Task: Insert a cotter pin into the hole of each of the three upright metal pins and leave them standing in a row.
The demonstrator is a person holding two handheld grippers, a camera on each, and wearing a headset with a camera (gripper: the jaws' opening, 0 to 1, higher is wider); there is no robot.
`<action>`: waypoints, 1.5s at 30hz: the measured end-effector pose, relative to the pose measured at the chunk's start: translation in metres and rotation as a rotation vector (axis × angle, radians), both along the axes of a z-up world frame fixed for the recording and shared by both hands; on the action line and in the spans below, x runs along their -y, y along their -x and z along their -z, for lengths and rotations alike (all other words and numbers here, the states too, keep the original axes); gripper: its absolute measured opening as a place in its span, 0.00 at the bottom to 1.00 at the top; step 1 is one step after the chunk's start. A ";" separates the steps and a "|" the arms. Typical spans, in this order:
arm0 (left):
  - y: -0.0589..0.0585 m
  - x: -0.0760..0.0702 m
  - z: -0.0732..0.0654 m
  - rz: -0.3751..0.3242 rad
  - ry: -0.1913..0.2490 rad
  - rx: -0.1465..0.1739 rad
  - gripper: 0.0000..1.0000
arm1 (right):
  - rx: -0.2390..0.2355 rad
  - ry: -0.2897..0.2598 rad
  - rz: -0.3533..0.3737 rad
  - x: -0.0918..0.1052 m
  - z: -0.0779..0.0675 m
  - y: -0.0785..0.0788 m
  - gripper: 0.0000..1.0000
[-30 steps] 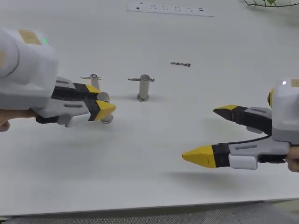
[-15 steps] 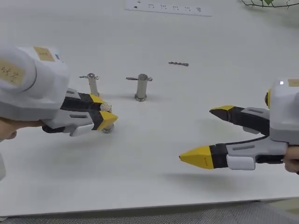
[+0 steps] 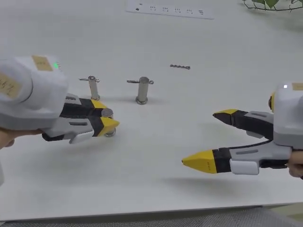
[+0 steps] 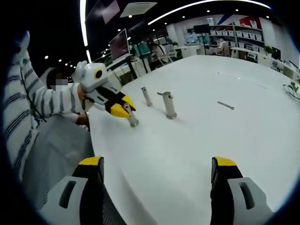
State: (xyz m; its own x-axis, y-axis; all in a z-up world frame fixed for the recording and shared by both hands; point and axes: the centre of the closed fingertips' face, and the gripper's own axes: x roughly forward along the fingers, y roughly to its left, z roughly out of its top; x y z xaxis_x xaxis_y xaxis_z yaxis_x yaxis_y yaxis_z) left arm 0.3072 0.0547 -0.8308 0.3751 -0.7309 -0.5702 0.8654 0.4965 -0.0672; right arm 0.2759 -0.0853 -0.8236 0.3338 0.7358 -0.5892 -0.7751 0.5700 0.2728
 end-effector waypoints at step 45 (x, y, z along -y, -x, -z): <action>0.015 -0.017 -0.001 -0.063 0.096 -0.039 0.83 | 0.105 0.222 -0.250 0.006 -0.022 -0.064 0.93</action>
State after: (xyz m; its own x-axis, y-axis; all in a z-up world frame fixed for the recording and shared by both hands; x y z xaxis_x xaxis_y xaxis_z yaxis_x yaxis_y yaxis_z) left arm 0.2920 0.0721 -0.8293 0.4009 -0.7585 -0.5137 0.8284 0.5396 -0.1501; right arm 0.3396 -0.0914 -0.8016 0.2262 0.6601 -0.7163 -0.9155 0.3952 0.0751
